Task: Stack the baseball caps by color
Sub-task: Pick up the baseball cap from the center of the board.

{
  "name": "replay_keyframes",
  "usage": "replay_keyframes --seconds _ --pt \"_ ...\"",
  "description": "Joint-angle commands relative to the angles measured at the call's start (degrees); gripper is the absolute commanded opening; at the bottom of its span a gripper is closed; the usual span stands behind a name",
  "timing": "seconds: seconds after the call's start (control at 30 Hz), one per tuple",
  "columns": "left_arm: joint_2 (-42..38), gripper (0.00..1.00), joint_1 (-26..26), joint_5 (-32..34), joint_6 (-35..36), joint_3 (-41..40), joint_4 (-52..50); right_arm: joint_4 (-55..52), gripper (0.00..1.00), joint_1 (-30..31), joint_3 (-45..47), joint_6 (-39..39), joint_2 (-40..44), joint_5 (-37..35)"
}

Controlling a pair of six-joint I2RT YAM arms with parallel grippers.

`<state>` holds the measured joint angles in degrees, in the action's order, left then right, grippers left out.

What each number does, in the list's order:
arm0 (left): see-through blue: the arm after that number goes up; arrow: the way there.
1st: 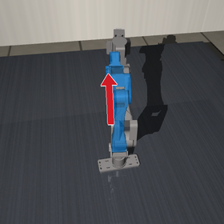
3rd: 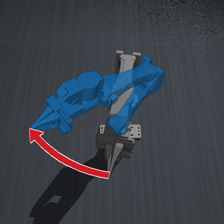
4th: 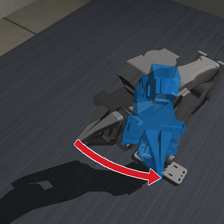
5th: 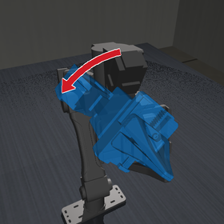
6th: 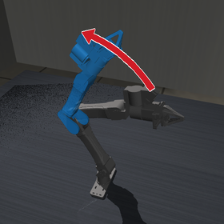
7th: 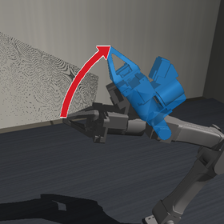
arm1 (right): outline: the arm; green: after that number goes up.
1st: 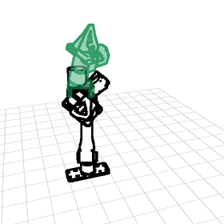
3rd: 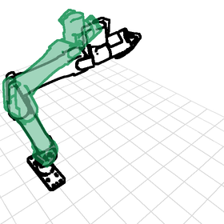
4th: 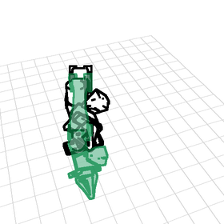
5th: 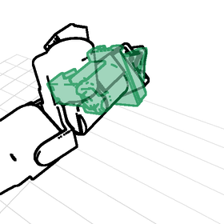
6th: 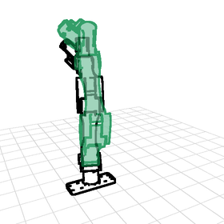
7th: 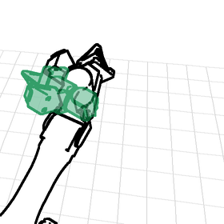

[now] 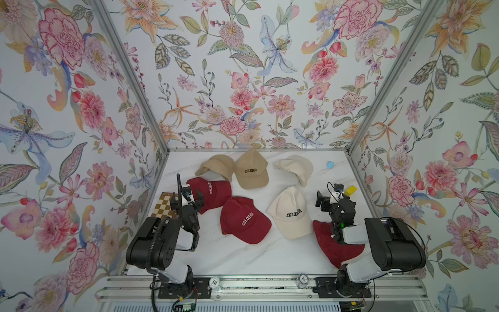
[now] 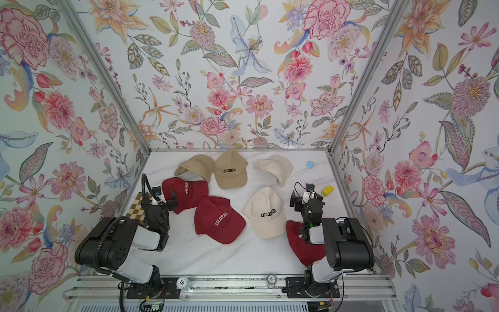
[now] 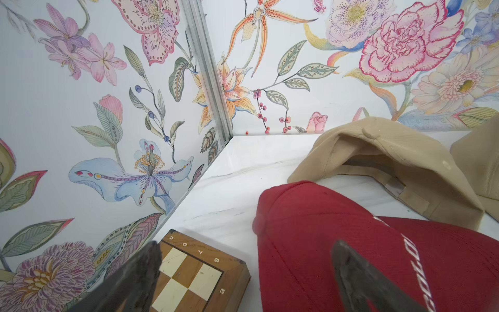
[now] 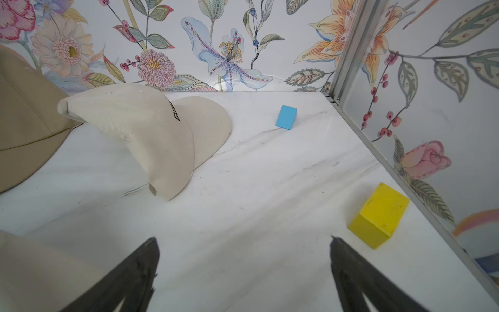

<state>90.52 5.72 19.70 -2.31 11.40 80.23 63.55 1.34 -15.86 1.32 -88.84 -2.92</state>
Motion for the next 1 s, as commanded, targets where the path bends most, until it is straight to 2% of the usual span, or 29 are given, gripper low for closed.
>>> replay_keyframes --seconds 0.0,0.97 --pt "0.29 1.0 -0.46 -0.28 0.46 0.01 2.04 -0.73 0.99 -0.2 -1.2 0.62 0.16 1.08" --pt "0.29 1.0 -0.44 -1.61 0.9 0.55 1.06 -1.23 0.99 -0.38 -1.51 0.58 0.11 1.42"
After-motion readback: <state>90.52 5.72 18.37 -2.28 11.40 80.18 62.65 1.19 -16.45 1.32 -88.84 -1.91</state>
